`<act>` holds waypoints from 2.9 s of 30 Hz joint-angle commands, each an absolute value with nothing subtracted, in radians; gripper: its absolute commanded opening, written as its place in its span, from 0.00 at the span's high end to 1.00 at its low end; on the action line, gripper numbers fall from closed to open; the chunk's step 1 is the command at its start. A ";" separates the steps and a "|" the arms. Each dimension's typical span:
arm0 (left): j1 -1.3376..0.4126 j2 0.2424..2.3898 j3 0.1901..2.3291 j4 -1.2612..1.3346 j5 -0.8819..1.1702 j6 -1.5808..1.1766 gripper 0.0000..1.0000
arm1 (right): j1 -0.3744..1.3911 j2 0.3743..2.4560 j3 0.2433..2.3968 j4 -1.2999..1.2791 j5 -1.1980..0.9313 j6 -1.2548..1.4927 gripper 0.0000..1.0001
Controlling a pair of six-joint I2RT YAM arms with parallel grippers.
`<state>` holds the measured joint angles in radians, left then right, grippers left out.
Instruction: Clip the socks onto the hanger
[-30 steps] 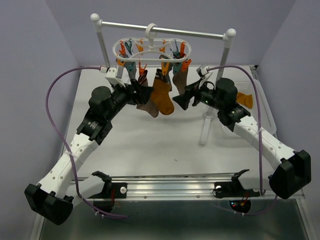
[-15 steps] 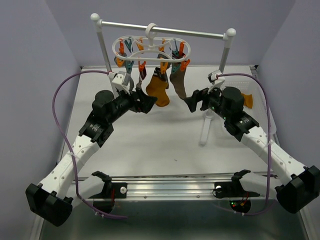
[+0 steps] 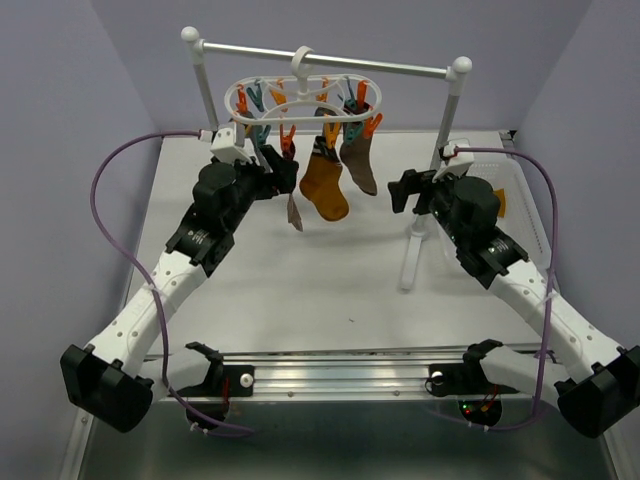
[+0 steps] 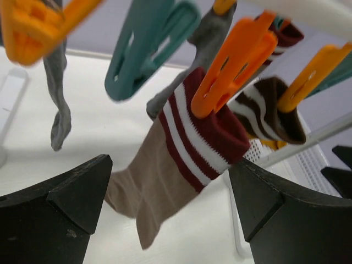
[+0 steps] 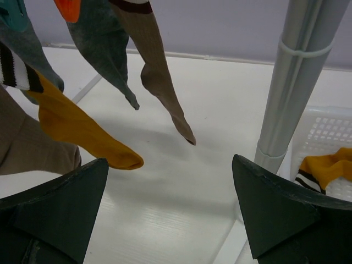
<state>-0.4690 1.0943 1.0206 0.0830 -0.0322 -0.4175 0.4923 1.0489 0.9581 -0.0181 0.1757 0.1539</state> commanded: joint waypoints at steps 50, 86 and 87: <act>-0.175 1.531 1.667 -0.069 -0.222 -0.454 0.01 | 0.497 1.071 0.950 0.028 -0.405 0.028 0.00; -0.170 1.448 1.755 -0.236 -0.276 -0.261 0.01 | 0.497 0.980 0.977 0.071 -0.163 0.156 0.00; -0.170 1.431 1.726 -0.229 -0.276 -0.264 0.01 | 0.497 0.971 0.974 0.071 -0.149 0.158 0.00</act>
<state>-0.1745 1.4857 1.7412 -0.2646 -0.2714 -0.2634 0.4923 1.0393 0.9821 0.0162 -0.2573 0.1352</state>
